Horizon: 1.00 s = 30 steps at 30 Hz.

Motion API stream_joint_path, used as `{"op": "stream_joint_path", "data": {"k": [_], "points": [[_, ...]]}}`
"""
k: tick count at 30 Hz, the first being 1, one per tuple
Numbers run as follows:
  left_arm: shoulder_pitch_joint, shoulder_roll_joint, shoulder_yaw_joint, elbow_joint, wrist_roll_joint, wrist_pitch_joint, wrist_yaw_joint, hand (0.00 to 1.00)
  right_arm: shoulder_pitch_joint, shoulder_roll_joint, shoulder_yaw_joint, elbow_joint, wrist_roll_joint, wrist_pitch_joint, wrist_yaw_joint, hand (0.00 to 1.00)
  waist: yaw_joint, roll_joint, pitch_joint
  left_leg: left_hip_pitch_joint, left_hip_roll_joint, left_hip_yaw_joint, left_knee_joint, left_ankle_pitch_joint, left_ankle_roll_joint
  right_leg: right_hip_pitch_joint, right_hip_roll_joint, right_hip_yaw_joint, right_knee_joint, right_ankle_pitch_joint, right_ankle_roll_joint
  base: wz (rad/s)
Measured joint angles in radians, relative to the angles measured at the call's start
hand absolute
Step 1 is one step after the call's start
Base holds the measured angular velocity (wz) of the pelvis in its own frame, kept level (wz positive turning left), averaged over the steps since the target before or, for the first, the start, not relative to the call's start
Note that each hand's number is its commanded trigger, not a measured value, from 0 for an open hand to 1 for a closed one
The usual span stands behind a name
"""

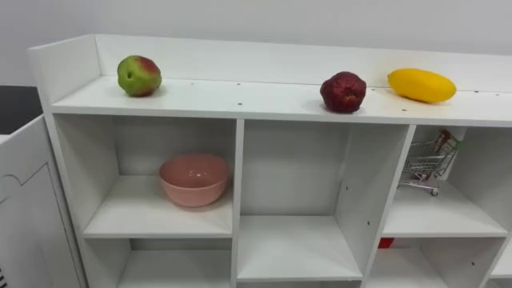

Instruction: Arrange fruit in the closet

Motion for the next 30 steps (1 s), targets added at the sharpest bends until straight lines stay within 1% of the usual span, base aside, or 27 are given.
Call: {"op": "stream_joint_path", "data": {"k": [5,6,11,14,16,17,18,20,21,23,24,25,26,27,28,29,30], "points": [[0.0,0.0,0.0,0.0,0.0,0.0,0.0,0.0,0.0,0.0,0.0,-0.003,0.0,0.0,0.0,0.0,0.0,0.0,-0.0001,0.0,0.0,0.0,0.0,0.0,0.0,0.0,0.0,0.0,0.0,0.0,0.0,0.0],[0.0,0.0,-0.001,-0.001,-0.001,0.0,0.0,0.0,0.0,0.0,0.001,-0.004,0.0,0.0,-0.003,0.0,0.0,0.004,-0.0023,0.0,0.0,0.001,0.0,0.0,0.0,0.0,0.0,0.001,0.0,0.0,0.0,0.0],[-0.002,0.001,-0.008,0.0,-0.005,0.0,0.007,0.0,0.0,0.003,-0.015,-0.006,0.017,0.001,-0.047,0.0,-0.006,0.009,-0.003,0.002,0.0,0.0,0.0,0.0,0.0,0.002,0.0,-0.001,0.0,0.0,0.0,0.0],[0.001,0.0,-0.008,0.001,-0.01,-0.001,0.027,0.0,-0.004,0.004,-0.062,-0.008,0.028,0.002,-0.08,0.0,-0.019,0.013,-0.0013,0.002,-0.001,0.0,0.0,0.0,0.0,0.003,0.0,0.001,0.0,0.0,0.0,0.0],[0.003,-0.002,-0.008,0.0,-0.013,-0.003,0.036,0.0,-0.004,0.004,-0.114,-0.012,0.048,0.002,-0.116,0.0,-0.032,0.017,0.0022,0.002,-0.001,0.002,-0.001,0.0,0.0,0.001,0.0,0.0,0.0,0.0,0.0,-0.04],[0.003,-0.002,-0.008,0.0,-0.013,-0.006,0.039,0.0,-0.005,0.004,-0.12,-0.017,0.049,0.002,-0.128,0.0,-0.033,0.018,0.0025,0.002,-0.001,0.004,0.0,0.0,0.0,0.0,0.001,0.0,0.0,0.0,0.0,-0.07],[0.002,-0.001,-0.008,0.0,-0.013,-0.017,0.045,0.0,-0.004,0.004,-0.128,-0.039,0.05,0.003,-0.156,0.0,-0.035,0.022,0.0035,0.002,-0.001,0.007,0.0,0.0,0.0,-0.001,0.001,0.0,0.0,0.0,0.0,-0.09],[-0.001,-0.001,-0.007,-0.001,-0.012,-0.031,0.055,0.0,-0.006,0.003,-0.151,-0.103,0.036,0.003,-0.2,0.0,-0.041,0.02,0.0033,0.001,-0.002,0.01,-0.001,0.0,0.0,-0.002,0.001,0.0,0.0,0.0,0.0,-0.07],[-0.001,-0.002,-0.003,-0.001,-0.013,-0.039,0.066,0.0,-0.007,0.004,-0.176,-0.17,0.028,0.002,-0.234,0.0,-0.044,0.02,0.0031,0.002,-0.002,0.015,-0.003,0.0,0.0,-0.003,0.001,0.003,0.001,0.0,0.0,-0.08],[-0.003,-0.001,0.011,-0.001,-0.012,-0.05,0.081,0.0,-0.023,0.003,-0.2,-0.252,0.018,-0.016,-0.284,0.0,-0.047,0.018,0.0027,0.002,-0.002,0.02,-0.003,0.0,0.0,-0.005,0.002,0.006,0.001,0.001,-0.001,-0.08],[-0.008,0.001,0.012,-0.001,-0.012,-0.051,0.09,0.0,-0.028,0.003,-0.202,-0.323,0.003,-0.026,-0.321,0.0,-0.048,0.015,0.001,-0.001,-0.002,0.022,0.002,0.0,0.0,-0.017,0.002,0.007,0.006,0.0,-0.001,-0.08],[-0.009,0.001,0.01,-0.004,-0.013,-0.055,0.097,0.0,-0.028,0.003,-0.201,-0.425,-0.037,-0.027,-0.362,0.0,-0.044,0.014,0.0019,-0.005,-0.001,0.027,0.003,0.001,-0.001,-0.029,0.002,0.007,0.017,0.0,-0.001,-0.11],[-0.009,0.002,0.005,-0.004,-0.013,-0.057,0.105,0.0,-0.029,0.003,-0.2,-0.482,-0.065,-0.027,-0.379,0.0,-0.045,0.014,0.0015,-0.009,-0.001,0.03,0.004,0.001,-0.001,-0.035,0.002,0.006,0.021,0.0,-0.001,-0.16],[-0.009,0.005,-0.007,-0.005,-0.014,-0.06,0.116,0.0,-0.03,0.003,-0.2,-0.583,-0.114,-0.037,-0.412,0.0,-0.046,0.011,0.0027,-0.013,-0.001,0.037,0.005,0.001,-0.001,-0.038,0.002,0.012,0.024,0.001,-0.001,-0.19],[-0.008,0.007,-0.01,-0.014,-0.018,-0.06,0.117,0.0,-0.031,0.003,-0.199,-0.681,-0.15,-0.044,-0.442,0.0,-0.042,0.008,0.0031,-0.009,0.0,0.05,0.003,0.001,-0.001,-0.041,0.004,0.023,0.025,0.001,-0.001,-0.2],[-0.008,0.008,-0.01,-0.018,-0.018,-0.06,0.118,0.0,-0.031,0.003,-0.195,-0.729,-0.162,-0.046,-0.455,0.0,-0.037,0.007,0.0033,-0.006,0.0,0.052,0.002,0.001,-0.001,-0.042,0.004,0.027,0.026,0.001,-0.001,-0.19],[-0.01,0.008,-0.01,-0.018,-0.01,-0.06,0.127,0.0,-0.031,0.002,-0.187,-0.812,-0.192,-0.054,-0.482,0.0,-0.03,0.005,0.0036,-0.004,0.0,0.055,0.001,0.001,-0.001,-0.049,0.005,0.032,0.028,0.001,-0.001,-0.12]]}}
